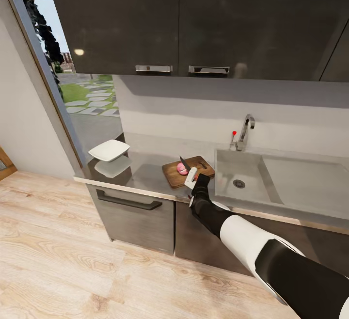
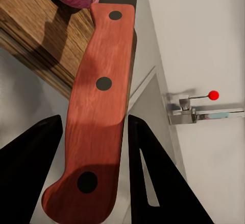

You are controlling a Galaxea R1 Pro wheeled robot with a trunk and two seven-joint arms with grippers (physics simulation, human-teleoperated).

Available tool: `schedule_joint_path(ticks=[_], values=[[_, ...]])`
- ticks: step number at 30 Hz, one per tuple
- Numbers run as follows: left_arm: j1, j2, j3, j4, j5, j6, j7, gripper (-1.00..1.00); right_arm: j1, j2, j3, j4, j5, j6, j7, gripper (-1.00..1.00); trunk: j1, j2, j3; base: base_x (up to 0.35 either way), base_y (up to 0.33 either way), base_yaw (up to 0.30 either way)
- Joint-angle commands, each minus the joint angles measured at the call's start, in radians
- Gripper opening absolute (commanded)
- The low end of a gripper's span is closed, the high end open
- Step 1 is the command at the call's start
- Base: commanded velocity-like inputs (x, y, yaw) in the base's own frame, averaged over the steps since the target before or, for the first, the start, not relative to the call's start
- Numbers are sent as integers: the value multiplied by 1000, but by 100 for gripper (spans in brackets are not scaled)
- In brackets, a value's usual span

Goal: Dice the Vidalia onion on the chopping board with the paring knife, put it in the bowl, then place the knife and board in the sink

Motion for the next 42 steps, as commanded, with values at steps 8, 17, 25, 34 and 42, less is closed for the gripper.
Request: schedule_joint_path(ticks=[8, 17, 25, 34, 42], values=[[1, 1, -9, -2, 10, -1, 3, 100, -1, 0, 6, 0, 5, 8, 0, -100, 1, -2, -2, 0, 0, 0], [0, 1, -8, 4, 10, -1, 3, 100, -1, 0, 6, 0, 5, 8, 0, -100, 1, -2, -2, 0, 0, 0], [0, 1, -8, 5, 10, -1, 3, 100, -1, 0, 6, 0, 5, 10, 0, -100, 1, -2, -2, 0, 0, 0], [0, 1, -8, 6, 10, -1, 3, 100, -1, 0, 6, 1, 5, 10, 22, -100, 1, -2, -2, 0, 0, 0], [0, 1, -8, 7, 10, -1, 3, 100, -1, 0, 6, 1, 5, 10, 22, -100, 1, -2, -2, 0, 0, 0]])
